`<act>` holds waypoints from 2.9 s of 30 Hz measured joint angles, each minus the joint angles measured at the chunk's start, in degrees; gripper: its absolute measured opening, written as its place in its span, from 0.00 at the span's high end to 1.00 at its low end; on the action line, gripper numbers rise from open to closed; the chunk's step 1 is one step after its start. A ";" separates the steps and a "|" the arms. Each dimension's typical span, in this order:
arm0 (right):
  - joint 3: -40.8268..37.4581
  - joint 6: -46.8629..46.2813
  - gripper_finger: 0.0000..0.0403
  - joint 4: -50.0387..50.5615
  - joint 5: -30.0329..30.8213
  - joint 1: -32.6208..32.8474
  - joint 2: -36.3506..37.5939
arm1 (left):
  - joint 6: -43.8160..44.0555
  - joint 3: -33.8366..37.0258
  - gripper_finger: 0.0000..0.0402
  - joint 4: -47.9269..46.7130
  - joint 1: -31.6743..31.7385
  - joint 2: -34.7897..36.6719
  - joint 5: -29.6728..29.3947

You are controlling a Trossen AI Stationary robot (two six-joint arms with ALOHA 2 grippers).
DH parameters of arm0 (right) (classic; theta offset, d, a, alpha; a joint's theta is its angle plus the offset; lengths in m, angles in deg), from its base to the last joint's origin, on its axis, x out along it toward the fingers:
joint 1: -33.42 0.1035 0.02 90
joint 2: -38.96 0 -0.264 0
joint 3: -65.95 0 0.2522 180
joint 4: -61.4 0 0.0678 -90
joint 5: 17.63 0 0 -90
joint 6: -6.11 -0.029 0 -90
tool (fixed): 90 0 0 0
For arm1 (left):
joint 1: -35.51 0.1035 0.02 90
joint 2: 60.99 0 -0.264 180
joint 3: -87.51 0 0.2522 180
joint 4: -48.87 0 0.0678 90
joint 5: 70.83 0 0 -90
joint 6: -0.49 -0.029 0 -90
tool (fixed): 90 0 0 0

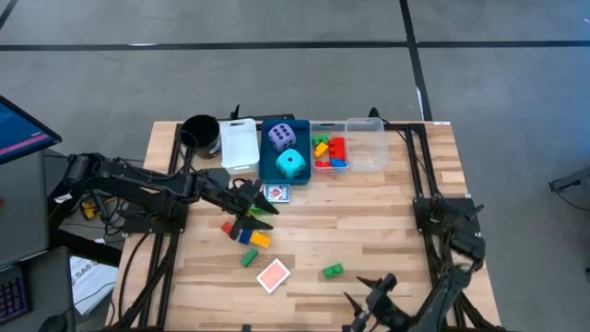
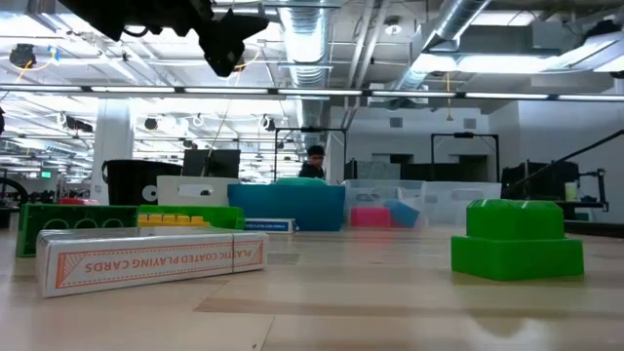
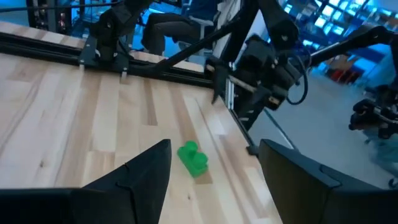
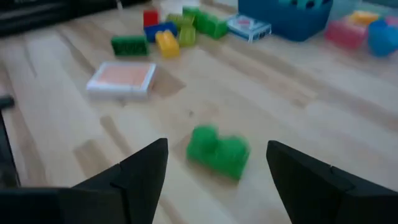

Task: Pick & Place Toys
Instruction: Put the green 2 stud game piece into the left transparent bin

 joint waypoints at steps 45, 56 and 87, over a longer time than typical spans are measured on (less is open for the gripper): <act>-79.82 83.23 0.33 -101.76 -23.28 -4.92 54.46 | 9.61 0.00 0.41 17.12 -6.69 0.00 -23.63; -84.61 90.62 0.33 -119.36 -23.84 -4.60 48.68 | 11.43 0.00 0.41 17.34 -10.10 -0.04 -32.93; -85.69 92.96 0.33 -161.91 -38.16 -17.41 11.40 | 12.65 0.00 0.41 22.50 -10.49 -5.09 -34.31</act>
